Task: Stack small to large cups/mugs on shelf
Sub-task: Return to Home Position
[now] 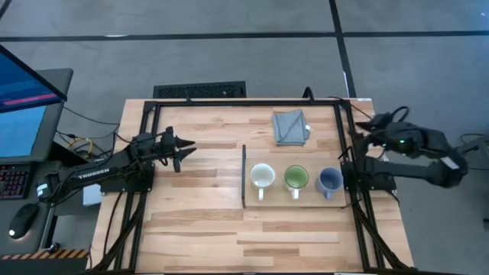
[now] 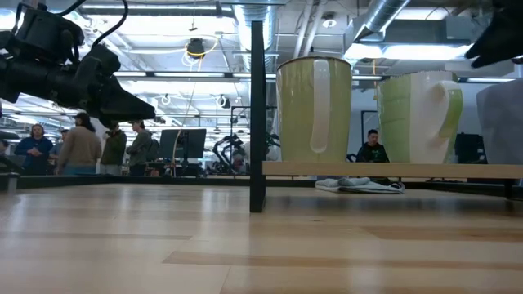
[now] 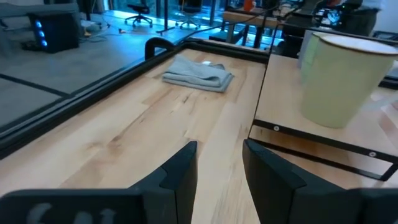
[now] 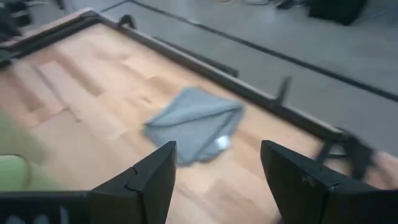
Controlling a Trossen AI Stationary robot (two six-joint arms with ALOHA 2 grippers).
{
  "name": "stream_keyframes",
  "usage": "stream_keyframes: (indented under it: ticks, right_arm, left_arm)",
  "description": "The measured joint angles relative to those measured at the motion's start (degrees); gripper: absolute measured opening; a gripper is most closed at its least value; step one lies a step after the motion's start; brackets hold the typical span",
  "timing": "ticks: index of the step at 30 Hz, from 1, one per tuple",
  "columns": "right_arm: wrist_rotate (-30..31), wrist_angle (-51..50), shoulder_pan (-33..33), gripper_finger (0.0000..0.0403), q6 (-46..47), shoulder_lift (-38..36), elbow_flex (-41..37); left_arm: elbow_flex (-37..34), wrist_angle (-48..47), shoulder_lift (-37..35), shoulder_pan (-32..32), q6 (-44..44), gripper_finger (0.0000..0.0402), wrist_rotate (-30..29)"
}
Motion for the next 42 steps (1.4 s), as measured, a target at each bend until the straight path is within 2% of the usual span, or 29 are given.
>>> stream_keyframes:
  ticks: [4, 6, 7, 12, 14, 18, 23, 28, 32, 35, 42]
  right_arm:
    - [-9.46, 12.95, -5.22, 0.0256, -3.88, -0.01, -7.40]
    - [-15.38, 14.87, -6.36, 0.0256, -6.55, 0.47, -8.68]
    - [-16.25, 15.49, -6.80, 0.0256, -7.28, 0.86, -8.46]
    - [-16.23, 22.23, -8.36, 0.0256, -4.55, 2.57, -8.68]
    - [-18.07, 24.92, -7.24, 0.0256, -5.35, 2.11, -8.40]
    - [-17.33, 25.17, -4.45, 0.0256, -3.67, 2.81, -9.24]
    - [-16.56, 37.63, 1.01, 0.0256, -5.44, 2.85, -16.25]
    - [-2.98, 37.27, 8.14, 0.0256, -7.53, 3.94, -16.60]
    - [4.22, 33.30, 14.65, 0.0256, -6.71, 4.34, -12.10]
    - [9.77, 31.14, 19.86, 0.0256, -5.04, 5.69, -11.52]
    - [21.60, 32.91, 29.56, 0.0256, -2.68, 13.36, -11.35]
  left_arm:
    - [0.02, -1.30, -0.01, 0.00, 0.00, 0.0119, 1.15]
    - [0.02, -1.59, 0.01, 0.00, -0.02, 0.0119, 2.83]
    - [0.02, -1.63, -0.01, 0.00, -0.04, 0.0119, 3.86]
    - [0.07, -2.56, 0.00, 0.00, -0.09, 0.0119, 6.45]
    - [0.07, -2.78, 0.00, 0.00, -0.11, 0.0119, 6.51]
    - [0.09, -3.08, 0.00, 0.00, -0.13, 0.0119, 6.57]
    - [0.11, -4.38, 0.00, 0.00, -0.02, 0.0119, 6.60]
    - [0.11, -5.03, 0.00, -0.02, -0.09, 0.0119, 9.34]
    - [0.11, -5.05, 0.00, -0.07, -0.14, 0.0119, 10.48]
    - [0.11, -4.93, 0.00, -0.07, 0.07, 0.0119, 10.39]
    - [0.11, -5.07, 0.00, -0.07, 0.35, 0.0119, 10.27]
